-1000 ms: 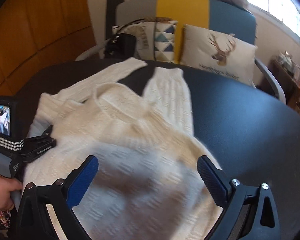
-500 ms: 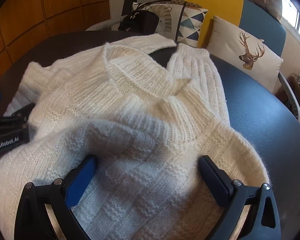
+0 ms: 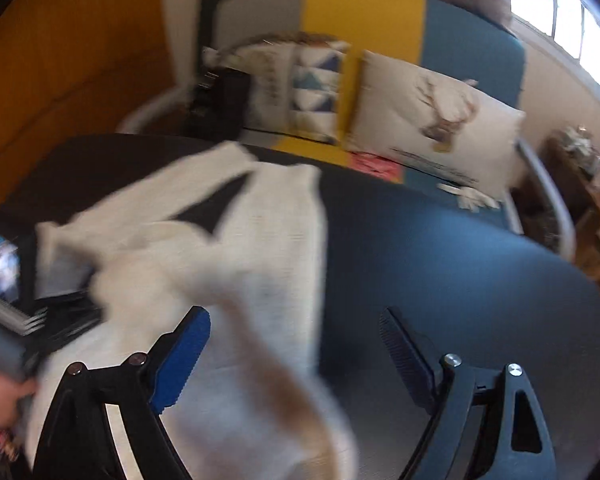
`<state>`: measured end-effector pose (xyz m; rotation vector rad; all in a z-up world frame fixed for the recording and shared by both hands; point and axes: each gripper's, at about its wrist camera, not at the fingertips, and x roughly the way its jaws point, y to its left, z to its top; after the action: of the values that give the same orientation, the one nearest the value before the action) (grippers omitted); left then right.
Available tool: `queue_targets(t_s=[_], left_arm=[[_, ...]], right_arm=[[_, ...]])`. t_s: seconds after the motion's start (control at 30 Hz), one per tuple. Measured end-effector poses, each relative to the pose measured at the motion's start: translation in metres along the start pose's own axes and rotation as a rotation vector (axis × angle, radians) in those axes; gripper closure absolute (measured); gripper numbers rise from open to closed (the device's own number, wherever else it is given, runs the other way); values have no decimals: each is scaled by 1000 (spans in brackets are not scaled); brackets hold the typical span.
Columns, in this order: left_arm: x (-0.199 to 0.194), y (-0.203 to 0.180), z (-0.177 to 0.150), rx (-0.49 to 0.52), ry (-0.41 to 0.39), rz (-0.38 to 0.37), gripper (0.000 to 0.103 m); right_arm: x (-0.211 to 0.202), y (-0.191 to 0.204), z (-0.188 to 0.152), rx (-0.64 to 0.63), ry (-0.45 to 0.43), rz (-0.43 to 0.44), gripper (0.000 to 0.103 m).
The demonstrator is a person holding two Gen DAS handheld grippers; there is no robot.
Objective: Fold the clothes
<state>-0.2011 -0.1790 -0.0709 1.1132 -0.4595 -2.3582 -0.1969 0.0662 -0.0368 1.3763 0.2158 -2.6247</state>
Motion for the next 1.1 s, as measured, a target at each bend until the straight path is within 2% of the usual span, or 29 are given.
queue_targets(t_s=[0.1, 0.23, 0.33, 0.4, 0.47, 0.57, 0.9, 1.1], left_arm=[[-1, -2, -5, -3, -18, 11, 0], [5, -3, -4, -12, -24, 9, 0], [6, -2, -7, -23, -23, 0, 1], [6, -1, -8, -27, -23, -4, 1], [6, -3, -7, -26, -24, -1, 1], [7, -4, -6, -26, -24, 1, 1], [4, -7, -6, -3, -34, 39, 1], [3, -10, -5, 13, -41, 64, 1]], right_arm=[[38, -1, 33, -1, 73, -50, 14], [84, 31, 57, -103, 135, -73, 14], [111, 46, 59, -165, 172, -106, 14], [117, 42, 55, -147, 143, -127, 2], [120, 30, 50, -109, 135, -110, 1], [117, 0, 36, -32, 155, -124, 1], [58, -85, -59, -5, 172, -367, 1], [23, -110, -122, -116, 206, -589, 1]])
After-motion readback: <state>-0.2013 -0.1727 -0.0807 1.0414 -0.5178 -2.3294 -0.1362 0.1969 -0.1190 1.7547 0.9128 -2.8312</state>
